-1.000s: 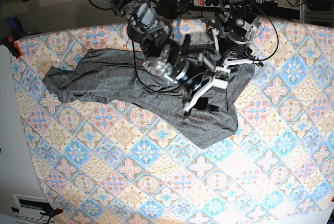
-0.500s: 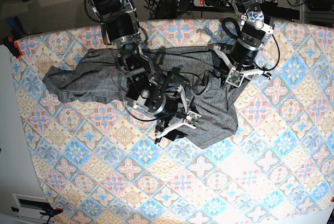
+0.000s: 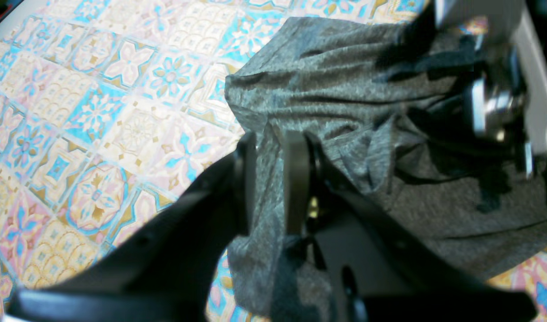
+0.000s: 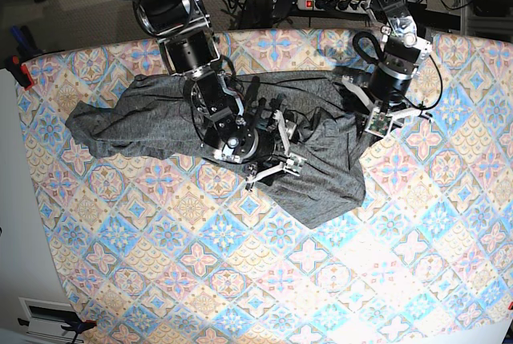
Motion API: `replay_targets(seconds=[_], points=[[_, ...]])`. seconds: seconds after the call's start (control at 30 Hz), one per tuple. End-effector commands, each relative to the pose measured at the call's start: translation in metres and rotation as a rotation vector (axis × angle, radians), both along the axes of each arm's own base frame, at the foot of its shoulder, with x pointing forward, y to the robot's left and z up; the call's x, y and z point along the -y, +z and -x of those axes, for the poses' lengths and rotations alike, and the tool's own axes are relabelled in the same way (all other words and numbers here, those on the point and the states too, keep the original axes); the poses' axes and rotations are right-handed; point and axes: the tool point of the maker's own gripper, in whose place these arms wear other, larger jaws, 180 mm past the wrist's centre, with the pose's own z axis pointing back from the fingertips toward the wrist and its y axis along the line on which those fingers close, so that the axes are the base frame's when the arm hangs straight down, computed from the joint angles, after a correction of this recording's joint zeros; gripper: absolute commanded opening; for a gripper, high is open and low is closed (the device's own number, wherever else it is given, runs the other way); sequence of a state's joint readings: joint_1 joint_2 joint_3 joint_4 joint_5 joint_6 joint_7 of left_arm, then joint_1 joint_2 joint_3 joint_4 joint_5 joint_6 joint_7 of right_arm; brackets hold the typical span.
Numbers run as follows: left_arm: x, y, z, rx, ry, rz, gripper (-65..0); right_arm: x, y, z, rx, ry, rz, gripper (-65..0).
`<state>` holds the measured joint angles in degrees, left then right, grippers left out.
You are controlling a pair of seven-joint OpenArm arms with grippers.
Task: Layout the t-shirt on the table in an organized manner, then fold the t-shirt properly
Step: 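Grasp the shirt with both grippers near the shirt middle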
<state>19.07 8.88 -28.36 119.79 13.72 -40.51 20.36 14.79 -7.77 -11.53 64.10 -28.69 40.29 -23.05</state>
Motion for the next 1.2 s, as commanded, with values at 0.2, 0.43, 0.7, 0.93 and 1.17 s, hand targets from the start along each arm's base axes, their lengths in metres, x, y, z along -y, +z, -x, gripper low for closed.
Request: replay_targets(seconds=[0.2, 0.43, 0.7, 0.93, 1.17], points=[[-0.011, 0.011, -0.001, 0.043, 0.035, -0.001, -53.9, 0.013, 0.039, -0.057, 0.076, -0.087, -0.074, -28.7], [-0.011, 0.011, -0.001, 0.043, 0.035, -0.002, -53.9, 0.016, 0.048, -0.067, 0.099, -0.095, -0.075, -28.7], [-0.012, 0.010, -0.001, 0.041, 0.035, -0.006, -53.9, 0.012, 0.020, -0.053, 0.011, -0.088, -0.097, -28.7], [-0.012, 0.010, -0.001, 0.038, 0.036, -0.007, -53.9, 0.009, 0.010, -0.047, -0.018, -0.082, -0.119, -29.4], [-0.012, 0.009, -0.001, 0.036, 0.037, -0.009, -53.9, 0.008, 0.031, -0.056, 0.057, -0.073, -0.120, -59.4]])
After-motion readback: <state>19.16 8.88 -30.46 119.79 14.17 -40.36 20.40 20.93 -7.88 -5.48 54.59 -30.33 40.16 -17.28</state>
